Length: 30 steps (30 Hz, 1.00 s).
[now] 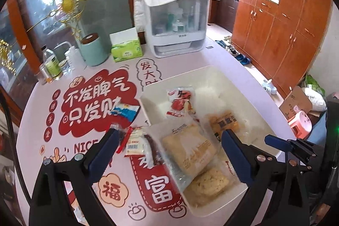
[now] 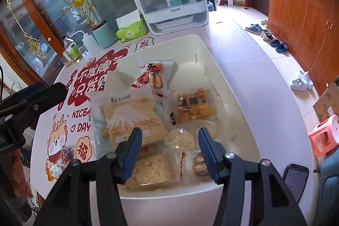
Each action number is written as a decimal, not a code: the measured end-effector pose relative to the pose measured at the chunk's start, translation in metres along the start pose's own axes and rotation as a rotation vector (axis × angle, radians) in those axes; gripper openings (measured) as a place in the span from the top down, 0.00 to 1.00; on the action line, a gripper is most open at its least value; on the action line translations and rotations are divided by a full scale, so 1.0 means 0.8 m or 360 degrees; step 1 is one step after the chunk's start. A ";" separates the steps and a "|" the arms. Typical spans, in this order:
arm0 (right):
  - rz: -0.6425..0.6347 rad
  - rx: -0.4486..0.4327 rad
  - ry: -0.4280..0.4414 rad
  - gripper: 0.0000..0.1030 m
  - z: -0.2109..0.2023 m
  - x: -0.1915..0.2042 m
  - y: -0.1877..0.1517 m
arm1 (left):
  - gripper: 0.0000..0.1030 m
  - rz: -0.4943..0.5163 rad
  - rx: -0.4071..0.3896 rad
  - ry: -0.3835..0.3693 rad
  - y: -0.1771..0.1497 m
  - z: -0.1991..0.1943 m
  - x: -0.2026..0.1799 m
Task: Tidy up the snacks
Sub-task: 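Move both tools back over the remaining snacks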
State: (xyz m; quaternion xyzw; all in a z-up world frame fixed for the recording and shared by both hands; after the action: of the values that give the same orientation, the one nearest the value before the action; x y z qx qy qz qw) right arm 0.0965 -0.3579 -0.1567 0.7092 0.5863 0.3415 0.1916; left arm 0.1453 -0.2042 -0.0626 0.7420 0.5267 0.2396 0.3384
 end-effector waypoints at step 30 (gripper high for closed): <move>-0.0168 -0.0037 0.0017 0.46 -0.012 0.269 -0.055 | 0.06 -0.0051 0.0161 0.0082 -0.127 -0.087 0.320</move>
State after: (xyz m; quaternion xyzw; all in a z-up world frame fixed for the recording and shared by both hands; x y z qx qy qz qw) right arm 0.0757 -0.1415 -0.1240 0.6731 0.6199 0.3415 0.2146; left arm 0.1174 0.0770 -0.0935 0.7432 0.5585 0.2264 0.2906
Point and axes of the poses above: each gripper's, at about its wrist camera, not at the fingertips, and z roughly the way its jaws point, x to its left, y to its top, the point moved 5 cm from there along z, roughly the way its jaws point, and after that the axes turned 9 degrees about -x, right-handed, at the moved point
